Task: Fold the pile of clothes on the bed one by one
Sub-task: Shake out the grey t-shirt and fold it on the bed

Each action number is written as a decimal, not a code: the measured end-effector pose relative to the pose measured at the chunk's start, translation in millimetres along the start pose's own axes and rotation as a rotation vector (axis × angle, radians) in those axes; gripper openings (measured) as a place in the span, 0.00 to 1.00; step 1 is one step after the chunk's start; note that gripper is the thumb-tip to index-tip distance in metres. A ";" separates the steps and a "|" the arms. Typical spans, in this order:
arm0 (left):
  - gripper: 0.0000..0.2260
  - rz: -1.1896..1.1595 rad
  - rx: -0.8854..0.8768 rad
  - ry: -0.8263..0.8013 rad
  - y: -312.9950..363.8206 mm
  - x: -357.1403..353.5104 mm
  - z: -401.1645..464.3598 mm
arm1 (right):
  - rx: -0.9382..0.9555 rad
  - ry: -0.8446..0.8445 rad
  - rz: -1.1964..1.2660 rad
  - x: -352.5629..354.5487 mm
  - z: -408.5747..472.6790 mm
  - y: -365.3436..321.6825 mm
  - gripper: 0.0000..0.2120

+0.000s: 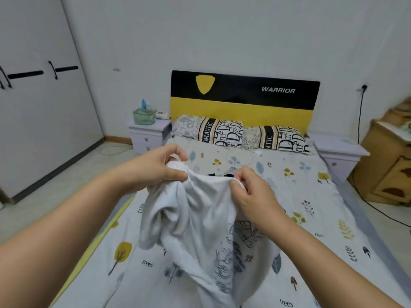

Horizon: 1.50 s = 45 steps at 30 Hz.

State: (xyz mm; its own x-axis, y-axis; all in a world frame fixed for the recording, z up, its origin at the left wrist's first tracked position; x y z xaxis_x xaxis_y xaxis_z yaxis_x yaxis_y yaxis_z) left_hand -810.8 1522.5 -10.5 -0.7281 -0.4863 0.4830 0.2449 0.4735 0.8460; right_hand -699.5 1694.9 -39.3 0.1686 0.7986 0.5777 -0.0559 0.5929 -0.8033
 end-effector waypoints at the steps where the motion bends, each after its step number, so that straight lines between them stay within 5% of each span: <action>1: 0.13 0.154 -0.010 0.066 4.8 -0.8 -0.7 | 0.015 0.001 -0.012 3.0 -2.5 -5.1 0.10; 4: 0.08 0.686 -0.100 0.173 27.0 -5.2 -3.7 | 0.014 0.001 -0.060 10.2 -13.2 -13.8 0.11; 6: 0.10 0.756 -0.120 0.265 34.5 -4.1 -4.5 | -0.032 -0.020 -0.045 13.1 -19.9 -13.6 0.09; 10: 0.14 0.605 -0.168 0.391 45.9 -4.0 -8.2 | -0.214 -0.234 0.010 11.5 -37.7 -4.6 0.17; 15: 0.20 0.294 -0.322 0.346 66.0 -18.1 -15.3 | -0.322 -0.445 0.146 -0.2 -58.9 12.4 0.03; 20: 0.23 0.165 -0.362 0.341 70.0 -17.0 -23.6 | -0.247 -0.287 0.376 9.2 -73.3 21.7 0.21; 24: 0.21 0.092 -0.350 0.372 74.4 -13.7 -31.5 | -0.172 -0.148 0.430 14.1 -82.1 16.6 0.11; 27: 0.20 -0.025 -0.363 0.420 77.1 -8.1 -36.8 | -0.170 0.021 0.293 23.0 -87.4 15.3 0.09; 33: 0.17 -0.130 -0.353 0.410 74.8 -8.1 -43.0 | -0.372 -0.025 -0.312 47.3 -101.8 15.0 0.08; 37: 0.12 -0.191 -0.267 0.207 63.6 -10.9 -45.6 | -0.433 0.106 0.119 74.3 -116.9 31.7 0.19; 41: 0.12 -0.072 -0.135 -0.031 52.1 -25.2 -46.4 | -0.376 0.173 0.176 96.7 -123.3 27.2 0.17; 45: 0.06 0.407 -0.011 0.004 42.3 -33.1 -43.8 | -0.371 0.153 0.225 115.7 -124.9 20.3 0.10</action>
State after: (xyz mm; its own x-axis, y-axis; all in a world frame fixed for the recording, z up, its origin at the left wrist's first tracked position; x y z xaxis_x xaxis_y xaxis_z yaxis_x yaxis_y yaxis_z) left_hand -748.2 1526.5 19.2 -0.5676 -0.2643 0.7797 0.5194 0.6199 0.5882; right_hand -558.2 1786.5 -6.8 0.3370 0.8624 0.3777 0.2435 0.3076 -0.9198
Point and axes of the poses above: each hand's wrist, its own z-axis towards the middle knuckle, its own x-axis out of the back of the hand, y = z × x, the point moved 4 cm from there along z, towards the middle knuckle, and after that the axes turned 12 degrees about -y, right-handed, at the moved point
